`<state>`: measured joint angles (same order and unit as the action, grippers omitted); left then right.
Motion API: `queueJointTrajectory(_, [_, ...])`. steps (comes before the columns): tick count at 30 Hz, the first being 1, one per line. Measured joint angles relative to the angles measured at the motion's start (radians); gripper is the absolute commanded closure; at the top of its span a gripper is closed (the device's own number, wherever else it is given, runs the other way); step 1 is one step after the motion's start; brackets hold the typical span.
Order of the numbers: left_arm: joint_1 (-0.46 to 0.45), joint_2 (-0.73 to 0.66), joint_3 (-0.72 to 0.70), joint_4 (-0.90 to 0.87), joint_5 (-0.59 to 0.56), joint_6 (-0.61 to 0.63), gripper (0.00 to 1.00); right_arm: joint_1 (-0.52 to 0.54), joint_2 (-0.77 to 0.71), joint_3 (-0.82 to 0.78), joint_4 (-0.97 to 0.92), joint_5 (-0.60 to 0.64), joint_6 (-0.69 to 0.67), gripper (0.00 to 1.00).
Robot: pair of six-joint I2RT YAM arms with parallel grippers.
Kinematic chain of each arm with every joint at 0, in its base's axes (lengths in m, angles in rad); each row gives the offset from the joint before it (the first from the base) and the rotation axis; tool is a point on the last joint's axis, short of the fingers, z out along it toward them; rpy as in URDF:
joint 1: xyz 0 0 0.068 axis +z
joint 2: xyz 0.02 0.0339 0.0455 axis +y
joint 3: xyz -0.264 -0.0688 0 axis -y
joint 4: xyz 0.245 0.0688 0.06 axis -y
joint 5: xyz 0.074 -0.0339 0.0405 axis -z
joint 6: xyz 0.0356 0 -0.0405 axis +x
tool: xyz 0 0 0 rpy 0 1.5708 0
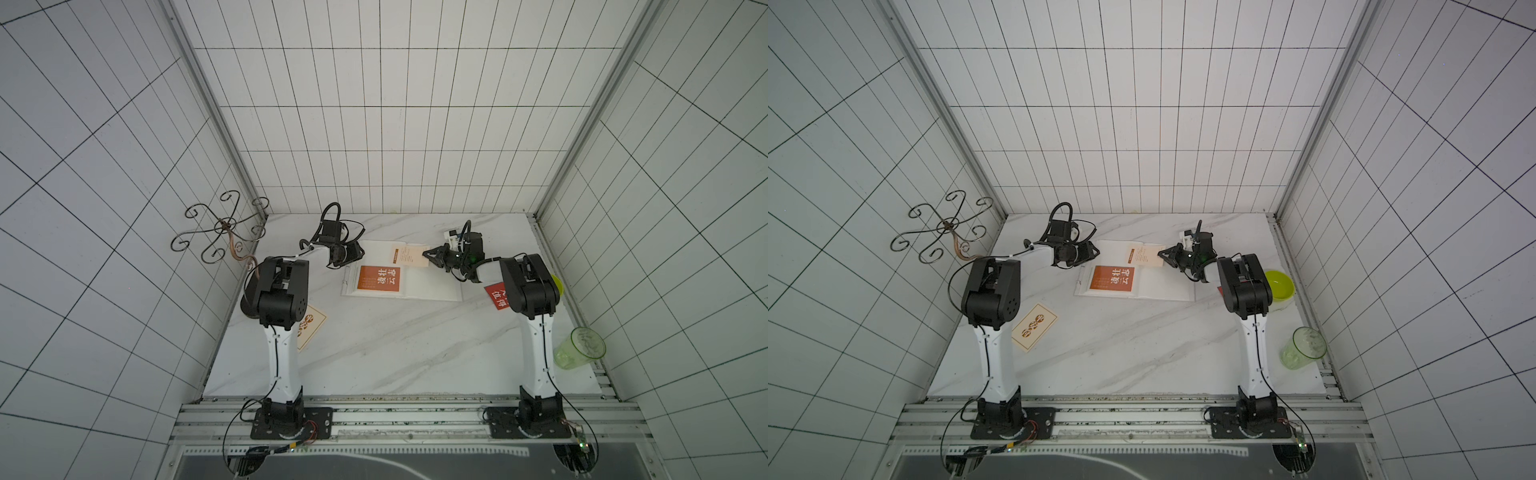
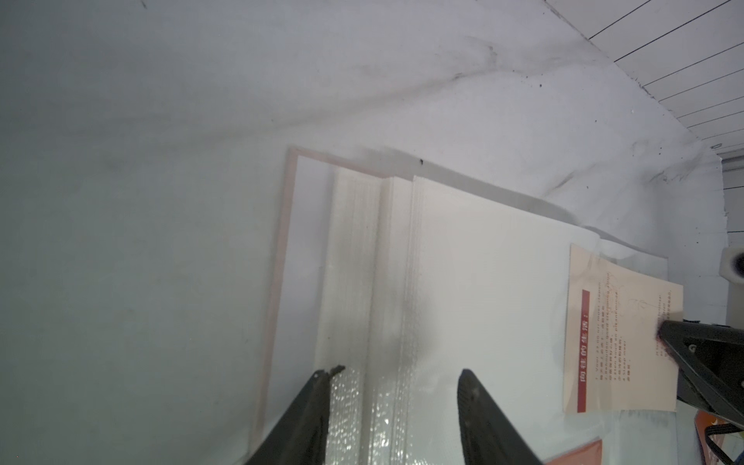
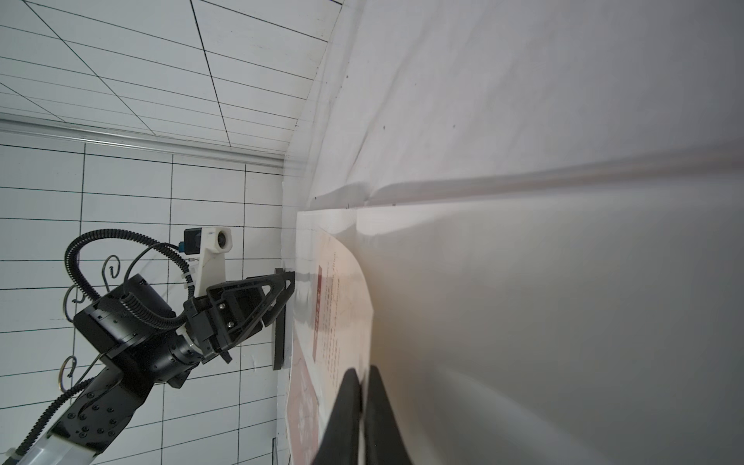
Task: Place the photos into the photo albums
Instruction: Insert the photo into the photo album.
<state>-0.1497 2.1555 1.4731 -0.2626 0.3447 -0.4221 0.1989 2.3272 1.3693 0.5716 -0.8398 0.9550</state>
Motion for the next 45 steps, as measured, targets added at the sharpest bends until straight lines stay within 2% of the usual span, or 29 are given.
queueJointTrajectory(3, [0.0, 0.0, 0.0, 0.0, -0.004, 0.0, 0.47, 0.0, -0.001, 0.037, -0.098, 0.032, -0.064, 0.66])
queueJointTrajectory(8, [0.0, 0.0, 0.0, 0.0, -0.004, -0.001, 0.47, 0.0, -0.032, 0.074, -0.25, 0.091, -0.16, 0.61])
queueJointTrajectory(12, [0.0, 0.0, 0.0, 0.0, -0.004, -0.001, 0.47, 0.0, -0.036, 0.103, -0.334, 0.113, -0.203, 0.65])
queueJointTrajectory(17, [0.0, 0.0, 0.0, 0.0, -0.004, -0.001, 0.47, 0.0, -0.036, 0.114, -0.391, 0.129, -0.225, 0.85])
queueJointTrajectory(20, [0.0, 0.0, 0.0, 0.0, -0.004, -0.004, 0.47, 0.001, -0.035, 0.115, -0.413, 0.128, -0.23, 0.91])
queueJointTrajectory(35, [0.0, 0.0, -0.002, 0.005, -0.003, -0.009, 0.47, 0.079, 0.029, 0.257, -0.44, 0.121, -0.212, 0.78])
queueJointTrajectory(45, [0.0, 0.0, -0.004, 0.009, 0.006, -0.019, 0.47, 0.127, 0.077, 0.32, -0.436, 0.098, -0.174, 0.76])
